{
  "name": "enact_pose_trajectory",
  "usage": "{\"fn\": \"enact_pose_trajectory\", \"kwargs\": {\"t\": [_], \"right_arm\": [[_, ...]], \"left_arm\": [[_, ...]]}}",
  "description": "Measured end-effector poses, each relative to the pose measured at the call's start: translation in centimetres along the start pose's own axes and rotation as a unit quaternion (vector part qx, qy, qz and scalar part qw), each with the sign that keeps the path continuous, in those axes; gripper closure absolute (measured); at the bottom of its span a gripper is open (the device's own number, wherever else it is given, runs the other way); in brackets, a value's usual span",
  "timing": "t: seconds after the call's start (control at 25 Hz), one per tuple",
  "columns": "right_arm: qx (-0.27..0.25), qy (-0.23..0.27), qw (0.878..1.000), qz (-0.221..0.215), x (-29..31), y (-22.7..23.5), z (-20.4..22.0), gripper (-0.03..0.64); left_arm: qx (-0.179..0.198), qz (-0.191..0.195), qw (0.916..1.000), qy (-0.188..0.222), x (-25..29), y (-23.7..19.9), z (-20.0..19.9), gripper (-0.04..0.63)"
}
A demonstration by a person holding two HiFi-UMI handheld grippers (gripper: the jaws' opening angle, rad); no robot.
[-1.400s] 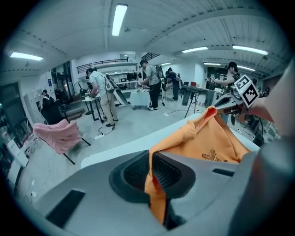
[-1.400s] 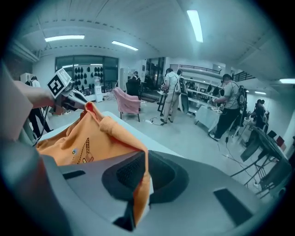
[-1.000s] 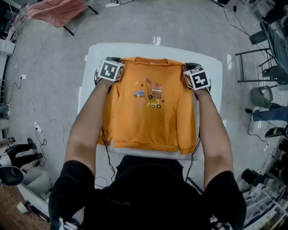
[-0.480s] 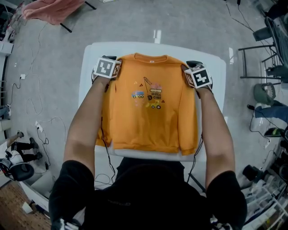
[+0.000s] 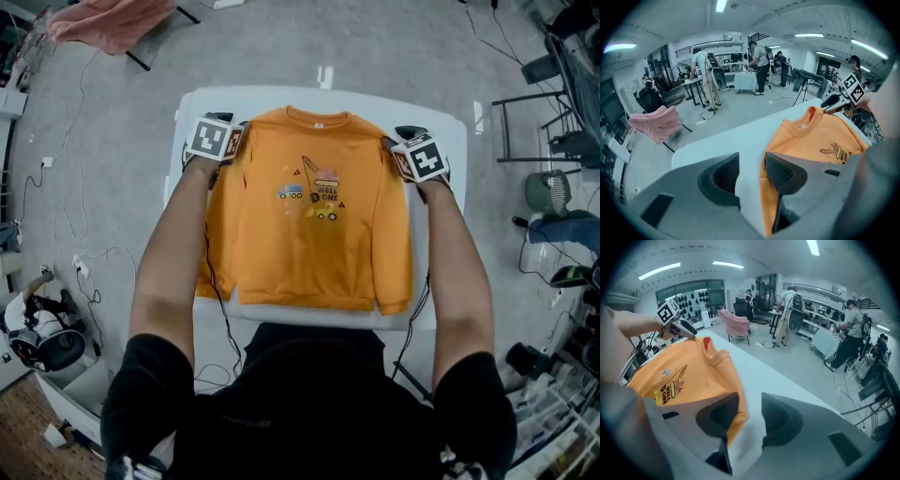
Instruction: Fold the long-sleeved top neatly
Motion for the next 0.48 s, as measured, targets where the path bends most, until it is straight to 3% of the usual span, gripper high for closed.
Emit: {"fn": "enact_pose_trajectory", "kwargs": {"t": [0.12, 0.2, 0.28, 0.48], "right_arm": [[0.015, 0.034, 0.999, 0.024, -1.6, 0.0, -0.6, 0.47], [0.016, 0.056, 0.997, 0.06, -2.9, 0.0, -0.9, 0.532], [0.016, 0.069, 0.994, 0.086, -4.2, -0.2, -0.7, 0.557], [0.047, 0.106, 0.989, 0.091, -7.8, -2.1, 0.6, 0.594]], "left_arm": [[-0.024, -0.04, 0.9983, 0.034, -2.0, -1.2, -0.5, 0.422], [-0.036, -0.064, 0.9958, 0.054, -3.4, -1.6, -0.4, 0.422], [-0.037, -0.063, 0.9951, 0.065, -4.5, -1.1, 0.1, 0.422], [-0.024, -0.051, 0.9937, 0.097, -8.5, 1.5, 1.7, 0.447]]}}
Point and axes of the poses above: the fingertips, and each gripper's own axes: x forward along the fingers, y to its right, z out of its underside, the point moved 5 cm from there along -x, backward along the fingers, and after that the axes turned 5 degrees about x, right-handed, at the moved point
